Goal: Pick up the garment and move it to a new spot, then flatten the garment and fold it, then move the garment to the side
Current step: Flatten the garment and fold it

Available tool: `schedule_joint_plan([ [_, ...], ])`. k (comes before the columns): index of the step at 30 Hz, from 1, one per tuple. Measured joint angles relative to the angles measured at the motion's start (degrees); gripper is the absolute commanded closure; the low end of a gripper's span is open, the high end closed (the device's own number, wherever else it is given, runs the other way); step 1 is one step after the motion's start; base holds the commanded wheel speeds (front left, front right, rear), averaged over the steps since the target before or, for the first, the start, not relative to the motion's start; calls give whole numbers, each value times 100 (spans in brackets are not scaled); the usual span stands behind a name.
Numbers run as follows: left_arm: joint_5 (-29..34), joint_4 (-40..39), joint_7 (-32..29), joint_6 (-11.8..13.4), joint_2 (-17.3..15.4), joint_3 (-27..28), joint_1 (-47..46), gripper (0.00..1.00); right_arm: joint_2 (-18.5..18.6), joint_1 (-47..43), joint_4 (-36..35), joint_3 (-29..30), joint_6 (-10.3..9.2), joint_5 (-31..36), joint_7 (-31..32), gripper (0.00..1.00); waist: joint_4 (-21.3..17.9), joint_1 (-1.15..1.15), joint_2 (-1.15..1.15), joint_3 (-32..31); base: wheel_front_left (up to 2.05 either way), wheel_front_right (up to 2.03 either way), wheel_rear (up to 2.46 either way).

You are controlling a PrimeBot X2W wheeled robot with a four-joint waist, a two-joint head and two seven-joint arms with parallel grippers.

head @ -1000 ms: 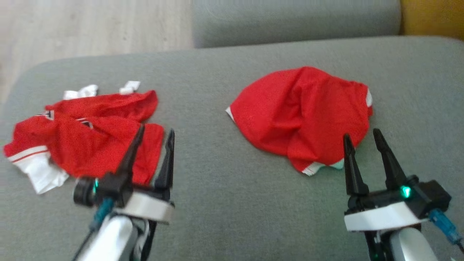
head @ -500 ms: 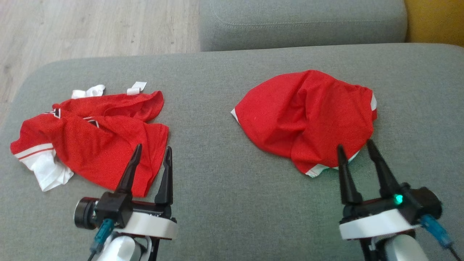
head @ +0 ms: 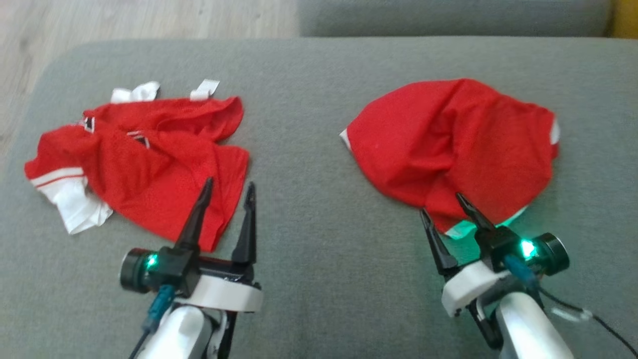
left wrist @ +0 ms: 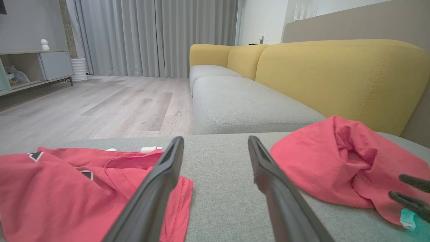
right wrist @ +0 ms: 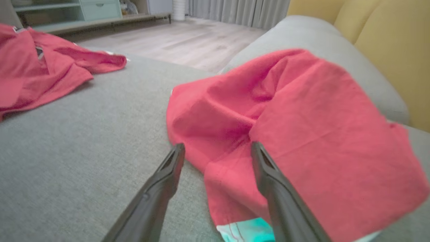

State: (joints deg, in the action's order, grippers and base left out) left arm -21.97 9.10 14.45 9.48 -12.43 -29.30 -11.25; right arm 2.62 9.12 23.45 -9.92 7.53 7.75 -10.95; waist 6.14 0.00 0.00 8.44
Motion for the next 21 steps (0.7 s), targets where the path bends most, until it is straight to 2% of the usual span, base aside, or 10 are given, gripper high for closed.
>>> schedule_joint_plan([
  [7, 46, 130, 1, -93, 142, -78, -177, 0, 7, 604, 942, 302, 0, 408, 245, 0, 284, 1, 0, 284, 0, 0, 0],
  [15, 85, 154, 1, -125, 240, -98, -338, 0, 10, 1049, 1467, 417, 0, 550, 193, 0, 480, 0, 0, 512, 0, 0, 0],
  [16, 85, 153, 1, -140, 238, -93, -361, 0, 10, 1089, 1519, 415, 0, 541, 192, 100, 491, 0, 0, 523, 0, 0, 0],
  [21, 86, 162, 1, -143, 238, -67, -402, 0, 29, 1218, 1735, 314, 0, 392, 126, 100, 485, 0, 0, 467, 0, 0, 0],
])
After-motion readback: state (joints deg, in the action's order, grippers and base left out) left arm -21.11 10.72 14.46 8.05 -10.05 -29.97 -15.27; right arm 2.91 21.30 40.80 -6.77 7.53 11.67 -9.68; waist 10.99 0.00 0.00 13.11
